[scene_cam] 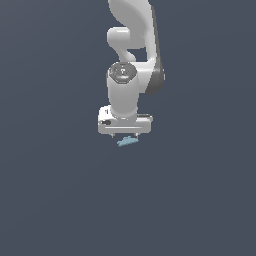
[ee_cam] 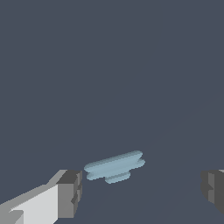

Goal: Pick up the object and move it to a goal position.

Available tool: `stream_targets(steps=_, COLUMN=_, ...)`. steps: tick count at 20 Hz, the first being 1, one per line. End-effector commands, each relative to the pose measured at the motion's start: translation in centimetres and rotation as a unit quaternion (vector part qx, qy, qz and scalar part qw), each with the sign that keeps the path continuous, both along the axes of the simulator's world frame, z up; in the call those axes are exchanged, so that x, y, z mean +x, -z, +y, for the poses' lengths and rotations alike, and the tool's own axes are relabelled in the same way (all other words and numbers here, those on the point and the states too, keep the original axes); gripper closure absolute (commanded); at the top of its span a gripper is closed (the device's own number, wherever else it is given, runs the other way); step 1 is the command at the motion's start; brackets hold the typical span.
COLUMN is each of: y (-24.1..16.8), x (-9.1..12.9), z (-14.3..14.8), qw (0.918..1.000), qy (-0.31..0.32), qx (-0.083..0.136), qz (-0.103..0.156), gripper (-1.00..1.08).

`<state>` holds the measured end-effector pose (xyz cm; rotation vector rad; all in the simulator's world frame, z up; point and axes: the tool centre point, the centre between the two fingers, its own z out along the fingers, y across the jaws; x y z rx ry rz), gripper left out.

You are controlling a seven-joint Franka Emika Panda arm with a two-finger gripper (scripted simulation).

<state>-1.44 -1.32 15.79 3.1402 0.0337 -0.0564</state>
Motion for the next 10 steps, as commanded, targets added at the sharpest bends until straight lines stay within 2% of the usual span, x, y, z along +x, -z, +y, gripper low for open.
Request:
stream_targets(steps=1, y=0.0, x=0.0, z=0.0, qw=1.0, qy=0.0, qx=0.0, qz=0.0, gripper=-0.92)
stream_targets(steps=10, y=-0.7, x=0.9, z=-1.3, qw=0.9995, qy=0.026, qx=0.012, qz=-0.015, gripper=-0.92)
